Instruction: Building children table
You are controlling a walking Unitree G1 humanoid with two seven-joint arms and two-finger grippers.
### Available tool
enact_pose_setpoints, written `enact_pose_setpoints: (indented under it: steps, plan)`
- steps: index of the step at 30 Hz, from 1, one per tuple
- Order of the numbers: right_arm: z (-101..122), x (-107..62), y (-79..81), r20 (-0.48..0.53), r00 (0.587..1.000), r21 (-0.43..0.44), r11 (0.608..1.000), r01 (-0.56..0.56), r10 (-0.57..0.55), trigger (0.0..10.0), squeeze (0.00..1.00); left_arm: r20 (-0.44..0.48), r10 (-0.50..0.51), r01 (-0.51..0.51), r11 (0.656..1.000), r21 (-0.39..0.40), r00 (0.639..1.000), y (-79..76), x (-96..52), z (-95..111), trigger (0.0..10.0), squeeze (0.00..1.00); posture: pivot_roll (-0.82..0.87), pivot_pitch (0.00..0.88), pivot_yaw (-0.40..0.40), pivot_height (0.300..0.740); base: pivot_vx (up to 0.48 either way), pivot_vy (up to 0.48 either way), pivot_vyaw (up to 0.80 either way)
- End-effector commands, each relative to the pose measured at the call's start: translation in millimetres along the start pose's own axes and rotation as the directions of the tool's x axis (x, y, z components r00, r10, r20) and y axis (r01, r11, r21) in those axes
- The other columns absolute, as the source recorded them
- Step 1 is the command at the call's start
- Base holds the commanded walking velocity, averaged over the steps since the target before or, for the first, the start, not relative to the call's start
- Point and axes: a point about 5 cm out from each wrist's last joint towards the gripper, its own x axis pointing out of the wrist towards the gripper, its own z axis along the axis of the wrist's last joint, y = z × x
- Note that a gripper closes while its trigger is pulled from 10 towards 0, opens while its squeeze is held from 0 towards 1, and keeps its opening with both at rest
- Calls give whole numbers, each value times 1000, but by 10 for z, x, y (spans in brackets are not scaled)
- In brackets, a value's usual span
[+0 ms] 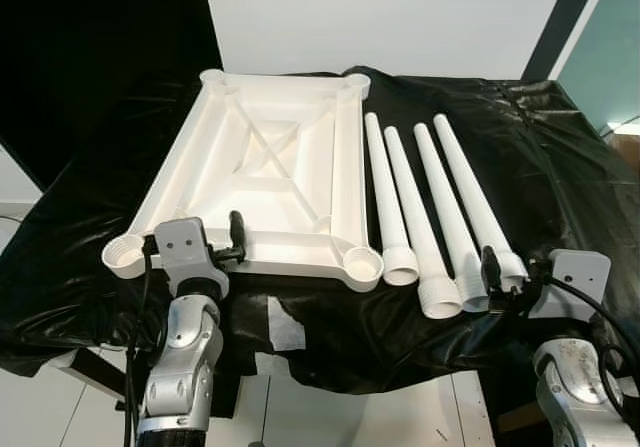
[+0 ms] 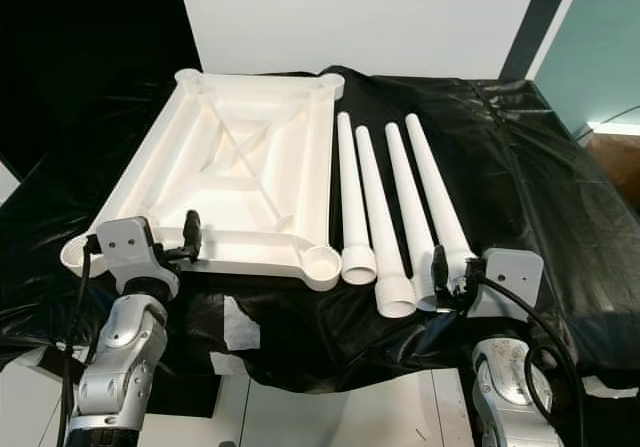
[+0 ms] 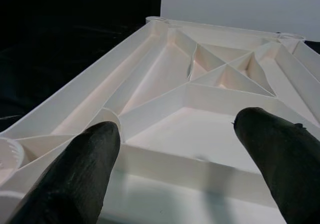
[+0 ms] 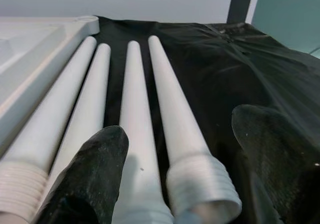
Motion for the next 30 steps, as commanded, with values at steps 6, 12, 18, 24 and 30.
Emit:
enact_pose_setpoints:
  steps: [6,12,18,24,30]
  plan:
    - [-23,7,8,-38,999,-23,1000,12,-13,10000,0,-6,-17,18,1000,24,1000,-14,-30,14,10000,0,-35,16,-24,740,0,0,0]
    - [-43,-59,3,-47,999,-31,1000,5,-6,10000,0,64,-115,112,993,46,991,-26,-128,109,10000,0,-37,22,-28,740,0,0,0]
    - [-51,-84,3,-44,999,-55,998,-6,3,10000,0,142,-183,164,977,140,973,-65,-186,178,10000,0,-37,22,-28,740,0,0,0]
    - [32,-10,30,23,999,-104,994,-24,27,10000,0,208,-204,162,966,202,957,-132,-172,234,10000,0,-45,21,-26,740,0,0,0]
    - [146,103,83,169,984,-180,983,-18,48,10000,0,220,-166,123,972,199,961,-117,-142,194,10000,0,-53,19,-15,740,0,0,0]
